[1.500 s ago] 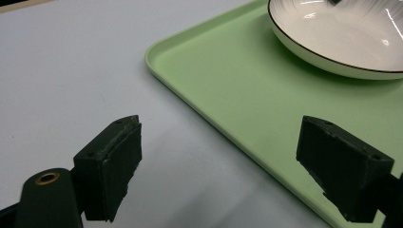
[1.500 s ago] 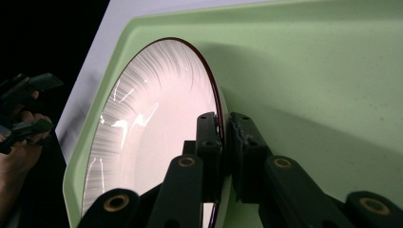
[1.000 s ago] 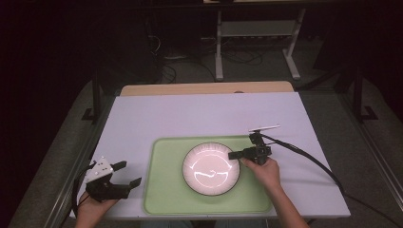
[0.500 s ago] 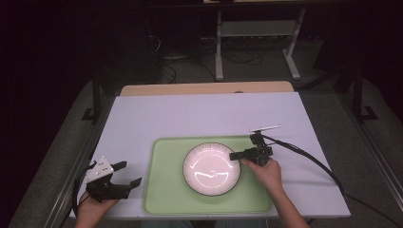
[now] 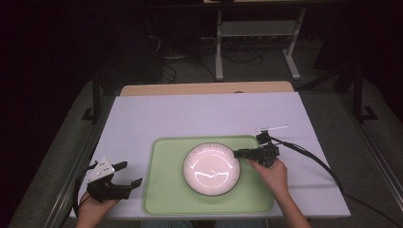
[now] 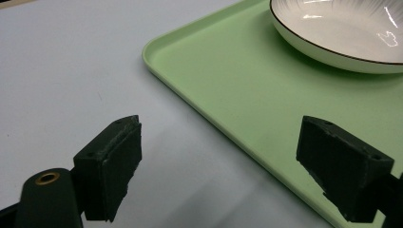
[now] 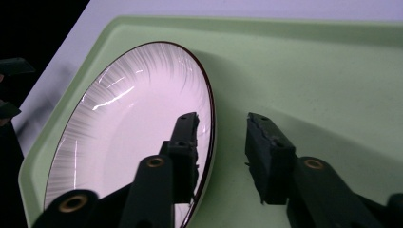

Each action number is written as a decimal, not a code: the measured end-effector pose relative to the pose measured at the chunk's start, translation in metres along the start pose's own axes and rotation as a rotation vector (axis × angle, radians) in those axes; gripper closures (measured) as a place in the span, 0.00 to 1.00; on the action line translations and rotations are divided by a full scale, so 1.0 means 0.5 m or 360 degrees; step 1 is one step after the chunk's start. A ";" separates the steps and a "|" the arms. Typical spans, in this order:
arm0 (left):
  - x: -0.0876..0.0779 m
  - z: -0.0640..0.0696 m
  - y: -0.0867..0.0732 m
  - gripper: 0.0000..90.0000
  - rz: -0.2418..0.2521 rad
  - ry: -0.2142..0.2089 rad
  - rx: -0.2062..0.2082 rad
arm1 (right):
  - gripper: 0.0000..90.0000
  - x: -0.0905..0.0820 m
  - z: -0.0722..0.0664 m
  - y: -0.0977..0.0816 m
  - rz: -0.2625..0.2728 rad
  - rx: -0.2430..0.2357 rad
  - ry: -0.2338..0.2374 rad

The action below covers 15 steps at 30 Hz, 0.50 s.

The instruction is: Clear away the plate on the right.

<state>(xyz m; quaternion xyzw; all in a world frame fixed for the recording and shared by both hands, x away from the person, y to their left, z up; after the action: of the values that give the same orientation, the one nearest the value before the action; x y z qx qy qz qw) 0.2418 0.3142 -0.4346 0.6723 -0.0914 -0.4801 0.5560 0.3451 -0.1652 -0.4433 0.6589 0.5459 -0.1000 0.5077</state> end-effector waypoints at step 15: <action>0.003 0.001 -0.001 0.17 -0.0010 0.0001 -0.0001 | 0.43 -0.064 0.001 -0.010 0.0268 -0.0284 -0.0156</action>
<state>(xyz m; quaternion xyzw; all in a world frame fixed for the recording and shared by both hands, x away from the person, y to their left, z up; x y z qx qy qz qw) 0.2419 0.3131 -0.4356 0.6725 -0.0888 -0.4817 0.5549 0.3290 -0.1861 -0.4242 0.6490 0.4698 -0.0401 0.5970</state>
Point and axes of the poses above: each handheld gripper's, and its own axes: x roughly forward along the jaws, y roughly out of its top, z roughly to its right, the point moved 1 cm from there along x, roughly forward along the jaws, and after that the axes turned 7 degrees about -y, right-handed, at the moved point
